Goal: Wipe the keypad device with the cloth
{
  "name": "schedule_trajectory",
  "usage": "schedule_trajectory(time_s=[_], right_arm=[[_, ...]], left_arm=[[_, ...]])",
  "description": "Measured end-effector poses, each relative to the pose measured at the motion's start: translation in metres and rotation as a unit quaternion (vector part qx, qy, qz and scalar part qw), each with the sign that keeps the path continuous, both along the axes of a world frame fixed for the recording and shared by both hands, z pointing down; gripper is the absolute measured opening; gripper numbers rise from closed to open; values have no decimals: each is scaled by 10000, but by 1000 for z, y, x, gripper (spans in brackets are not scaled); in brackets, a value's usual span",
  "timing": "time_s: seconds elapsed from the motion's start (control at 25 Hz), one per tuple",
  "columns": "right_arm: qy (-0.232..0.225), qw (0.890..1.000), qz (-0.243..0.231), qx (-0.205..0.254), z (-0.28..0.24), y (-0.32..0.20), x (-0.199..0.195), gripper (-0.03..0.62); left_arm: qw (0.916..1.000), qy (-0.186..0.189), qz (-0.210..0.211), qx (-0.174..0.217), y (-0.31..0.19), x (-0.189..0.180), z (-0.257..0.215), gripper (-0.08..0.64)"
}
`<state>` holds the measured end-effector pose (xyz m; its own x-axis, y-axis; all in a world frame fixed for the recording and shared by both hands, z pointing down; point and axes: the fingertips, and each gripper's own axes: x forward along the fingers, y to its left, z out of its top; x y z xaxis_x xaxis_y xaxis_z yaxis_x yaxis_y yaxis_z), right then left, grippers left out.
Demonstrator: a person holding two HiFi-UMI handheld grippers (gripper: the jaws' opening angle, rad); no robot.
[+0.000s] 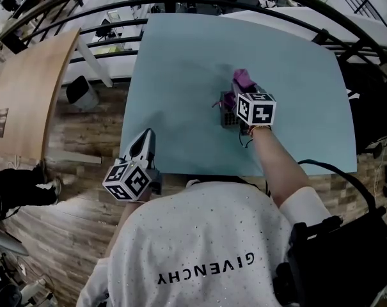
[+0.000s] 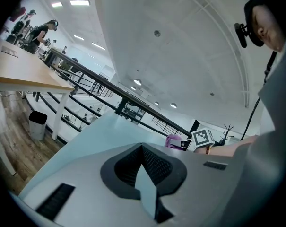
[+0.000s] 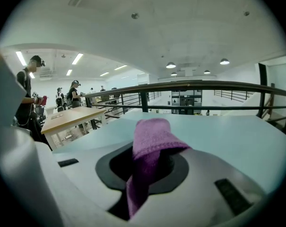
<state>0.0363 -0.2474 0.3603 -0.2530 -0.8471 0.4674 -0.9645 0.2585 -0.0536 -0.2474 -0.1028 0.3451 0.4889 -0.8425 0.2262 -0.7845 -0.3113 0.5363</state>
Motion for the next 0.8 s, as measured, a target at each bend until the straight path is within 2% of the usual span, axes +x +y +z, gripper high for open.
schedule_trajectory(time_s=[0.12,0.24,0.32,0.44,0.56,0.64,0.8], right_arm=[[105,9995,-311,41,1,0,-25,51],[85,9995,-310,14,3,-3,-32,51],[-149,9993,-352,4,-3,-4,-36,51],[-550,9954,-762,171,-18,0,-63,51],[-585,9922,-1096,112,-12,9,-82,51],[-675,9918,-1087,-60,0,16,-83,51],[-1321,9871,-904,-89,5,28,-79,51]], left_arm=[[9999,-17,-135,4,-1,-8,0,0],[9999,-29,-128,17,-1,-8,0,0],[10000,-61,-46,24,-1,-5,1,0],[10000,-29,6,13,-3,-2,2,0],[9999,-28,112,58,-7,3,1,0],[9998,-34,164,94,-9,6,-1,0],[9996,-19,244,128,-14,8,-1,0]])
